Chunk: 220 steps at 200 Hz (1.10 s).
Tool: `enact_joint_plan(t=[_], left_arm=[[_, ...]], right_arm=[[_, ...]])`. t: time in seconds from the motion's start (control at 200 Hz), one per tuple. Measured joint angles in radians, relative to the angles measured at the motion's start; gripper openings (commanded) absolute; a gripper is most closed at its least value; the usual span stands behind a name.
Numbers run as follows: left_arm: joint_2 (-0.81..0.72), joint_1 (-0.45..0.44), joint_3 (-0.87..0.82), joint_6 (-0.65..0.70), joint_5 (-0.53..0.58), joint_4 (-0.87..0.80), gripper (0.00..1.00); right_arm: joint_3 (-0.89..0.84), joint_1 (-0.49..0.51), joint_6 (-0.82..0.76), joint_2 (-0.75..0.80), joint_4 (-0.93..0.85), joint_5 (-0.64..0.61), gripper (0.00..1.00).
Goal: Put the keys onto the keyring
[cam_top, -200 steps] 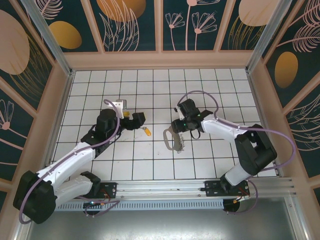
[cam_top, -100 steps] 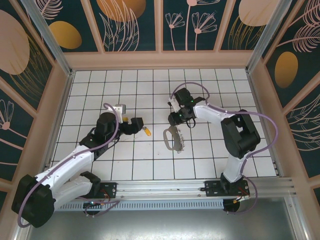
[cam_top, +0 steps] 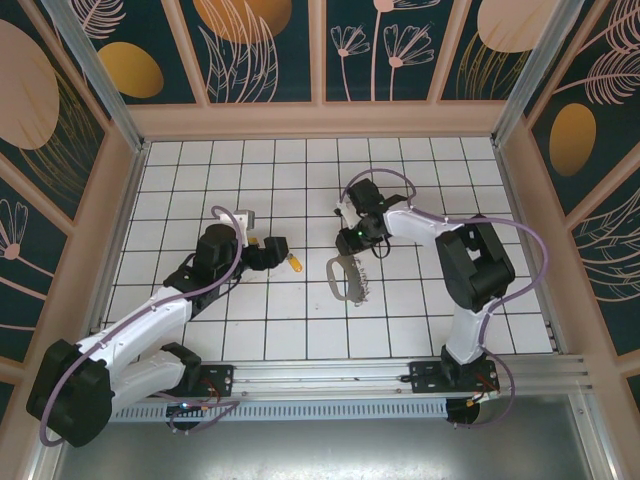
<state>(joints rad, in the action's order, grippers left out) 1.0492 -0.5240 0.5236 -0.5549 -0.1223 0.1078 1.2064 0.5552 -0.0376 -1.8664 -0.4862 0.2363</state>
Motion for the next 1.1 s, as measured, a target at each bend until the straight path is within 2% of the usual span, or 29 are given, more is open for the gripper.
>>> enact_joint_plan(t=[0.44, 0.691, 0.851, 1.101], left_arm=[[-0.001, 0.000, -0.013, 0.000, 0.001, 0.000, 0.92], [-0.002, 0.000, -0.013, 0.000, 0.001, 0.000, 0.93], [-0.002, 0.000, -0.013, 0.000, 0.001, 0.001, 0.93], [-0.002, 0.000, -0.013, 0.000, 0.001, 0.001, 0.93]], right_arm=[[0.000, 0.001, 0.011, -0.014, 0.001, -0.011, 0.30], [0.000, 0.001, 0.021, -0.015, -0.005, -0.116, 0.26], [-0.003, 0.001, 0.039, -0.006, -0.016, -0.188, 0.30], [-0.014, -0.013, 0.053, 0.056, -0.020, -0.211, 0.31]])
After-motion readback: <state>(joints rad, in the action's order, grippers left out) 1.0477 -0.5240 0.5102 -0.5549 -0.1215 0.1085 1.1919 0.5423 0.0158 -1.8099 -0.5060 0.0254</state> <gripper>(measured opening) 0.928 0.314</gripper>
